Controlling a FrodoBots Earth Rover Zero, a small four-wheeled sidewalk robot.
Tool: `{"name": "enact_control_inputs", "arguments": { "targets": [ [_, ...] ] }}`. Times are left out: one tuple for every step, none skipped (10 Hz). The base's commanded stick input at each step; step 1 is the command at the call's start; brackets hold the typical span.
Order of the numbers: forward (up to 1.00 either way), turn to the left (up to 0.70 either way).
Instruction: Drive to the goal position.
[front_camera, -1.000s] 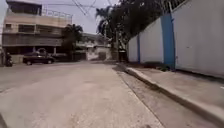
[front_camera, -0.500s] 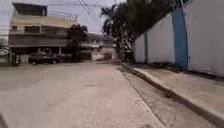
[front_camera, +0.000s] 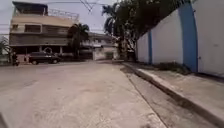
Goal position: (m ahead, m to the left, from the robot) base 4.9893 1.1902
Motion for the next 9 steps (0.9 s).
{"name": "enact_control_inputs", "arguments": {
  "targets": [
    [0.7, 0.01],
    [0.7, 0.01],
    [0.7, 0.01],
    [0.7, 0.01],
    [0.7, 0.01],
    [0.7, 0.01],
    [0.7, 0.01],
    [0.7, 0.01],
    [0.7, 0.01]
  ]
}}
